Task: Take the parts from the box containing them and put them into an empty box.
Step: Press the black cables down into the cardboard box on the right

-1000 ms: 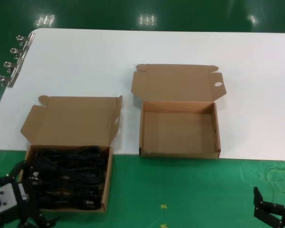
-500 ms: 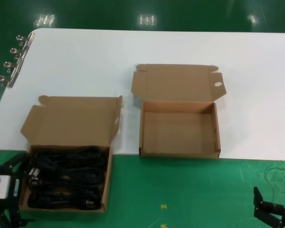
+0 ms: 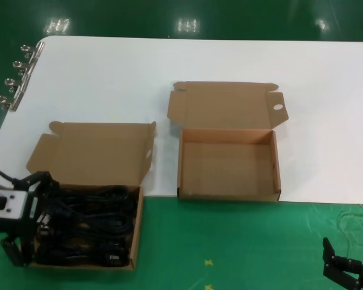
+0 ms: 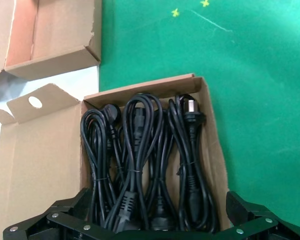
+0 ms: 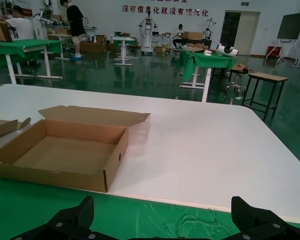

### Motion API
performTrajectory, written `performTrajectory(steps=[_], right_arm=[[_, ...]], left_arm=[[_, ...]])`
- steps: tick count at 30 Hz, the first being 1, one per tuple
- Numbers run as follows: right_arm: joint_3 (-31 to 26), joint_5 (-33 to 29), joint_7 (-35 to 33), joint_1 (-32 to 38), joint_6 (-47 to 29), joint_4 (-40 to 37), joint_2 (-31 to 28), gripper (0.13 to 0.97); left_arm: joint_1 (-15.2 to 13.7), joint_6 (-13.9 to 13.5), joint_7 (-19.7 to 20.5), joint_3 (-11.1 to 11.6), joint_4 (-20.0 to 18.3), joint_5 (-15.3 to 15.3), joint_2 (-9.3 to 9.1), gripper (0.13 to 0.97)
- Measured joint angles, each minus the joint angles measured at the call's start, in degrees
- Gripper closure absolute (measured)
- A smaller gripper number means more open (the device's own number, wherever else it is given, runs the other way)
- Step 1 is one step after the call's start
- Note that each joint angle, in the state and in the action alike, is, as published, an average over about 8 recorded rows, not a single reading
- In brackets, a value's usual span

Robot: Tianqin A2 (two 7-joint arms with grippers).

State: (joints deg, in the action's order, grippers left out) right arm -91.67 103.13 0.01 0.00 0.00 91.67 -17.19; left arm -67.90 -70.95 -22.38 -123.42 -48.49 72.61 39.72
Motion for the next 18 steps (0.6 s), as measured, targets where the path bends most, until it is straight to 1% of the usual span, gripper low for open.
performTrajectory(steps=[5,10,13,18], right_arm=[[0.0,0.0,0.0,0.0,0.0,0.0,0.0,0.129],[0.0,0.0,0.0,0.0,0.0,0.0,0.0,0.129],[0.0,0.0,0.0,0.0,0.0,0.0,0.0,0.129],[0.0,0.0,0.0,0.0,0.0,0.0,0.0,0.129]], left_arm=[[-3.75,0.0,-3.22,-0.88,7.38,-0.64,-3.7,0.138],[-6.11,1.07,-7.77,-1.51,14.65,-0.86,-7.36,0.145],[-7.14,1.84,-10.9,-1.86,18.44,-1.02,-9.06,0.145],[-9.2,2.86,-15.51,-2.22,24.4,-1.28,-11.19,0.194]])
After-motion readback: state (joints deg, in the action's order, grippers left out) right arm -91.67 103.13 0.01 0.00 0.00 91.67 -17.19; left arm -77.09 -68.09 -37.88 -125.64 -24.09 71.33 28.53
